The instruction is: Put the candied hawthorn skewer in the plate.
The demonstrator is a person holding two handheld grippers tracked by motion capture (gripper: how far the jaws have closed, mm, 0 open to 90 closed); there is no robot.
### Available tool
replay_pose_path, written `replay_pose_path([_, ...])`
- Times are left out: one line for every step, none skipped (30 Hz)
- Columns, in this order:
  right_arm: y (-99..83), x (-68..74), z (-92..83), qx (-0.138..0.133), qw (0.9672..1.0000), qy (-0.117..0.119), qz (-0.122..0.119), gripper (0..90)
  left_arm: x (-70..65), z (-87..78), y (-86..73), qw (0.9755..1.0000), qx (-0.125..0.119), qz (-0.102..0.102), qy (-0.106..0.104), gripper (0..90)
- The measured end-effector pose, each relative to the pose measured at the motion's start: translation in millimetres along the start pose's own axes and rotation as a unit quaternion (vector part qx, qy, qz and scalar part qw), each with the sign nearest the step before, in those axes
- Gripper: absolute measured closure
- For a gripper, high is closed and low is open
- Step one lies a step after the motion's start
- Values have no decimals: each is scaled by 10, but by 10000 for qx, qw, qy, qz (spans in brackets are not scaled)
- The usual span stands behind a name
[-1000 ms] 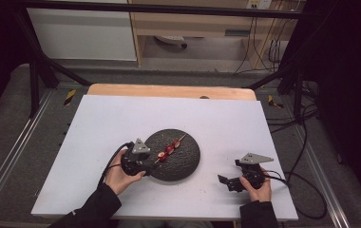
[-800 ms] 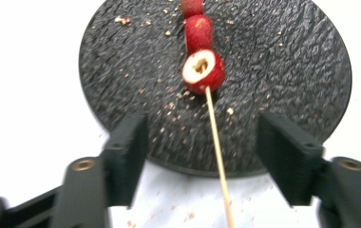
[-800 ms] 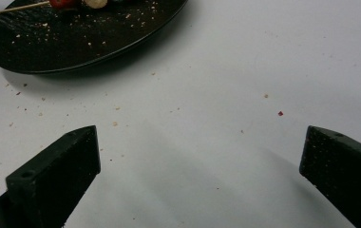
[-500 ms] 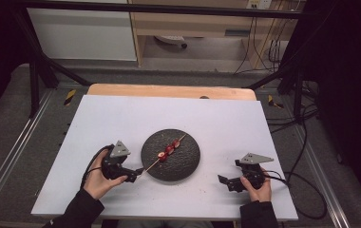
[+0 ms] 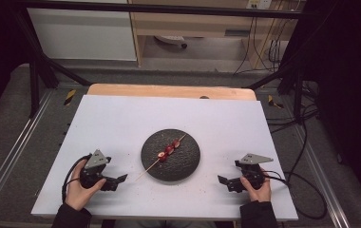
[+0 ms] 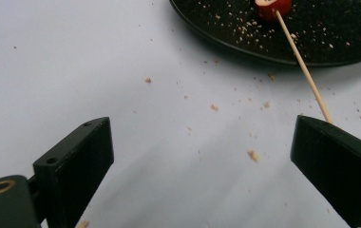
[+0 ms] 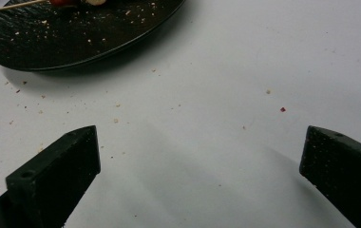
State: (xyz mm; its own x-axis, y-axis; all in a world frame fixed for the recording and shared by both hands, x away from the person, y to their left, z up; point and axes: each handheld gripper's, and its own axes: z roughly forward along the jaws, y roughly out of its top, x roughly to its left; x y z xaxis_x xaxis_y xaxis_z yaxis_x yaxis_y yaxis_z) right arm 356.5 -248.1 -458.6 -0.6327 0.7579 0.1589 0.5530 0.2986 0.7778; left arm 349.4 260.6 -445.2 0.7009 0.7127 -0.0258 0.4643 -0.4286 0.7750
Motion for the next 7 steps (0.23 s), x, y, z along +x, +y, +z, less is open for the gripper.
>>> replay_pose_path([-1,0,3,5,10000,-2,-1,5,6,-7,-28,10000,1,-18,0,67])
replay_pose_path([-1,0,3,5,10000,-2,-1,5,11,-14,-52,10000,-9,-26,8,67])
replay_pose_path([-1,-1,4,10,10000,-7,-5,5,17,-25,-73,10000,-35,-25,34,67])
replay_pose_path([-2,1,6,13,10000,-6,9,5,26,-36,-92,10000,-62,-38,58,68])
replay_pose_path([-2,6,8,5,10000,10,44,5,38,-45,-106,9999,-79,-68,76,68])
replay_pose_path([-2,6,8,5,10000,10,44,5,50,-52,-115,9999,-73,-80,86,68])
replay_pose_path([-2,4,9,9,10000,24,33,5,65,-62,-122,9999,-78,-82,108,68])
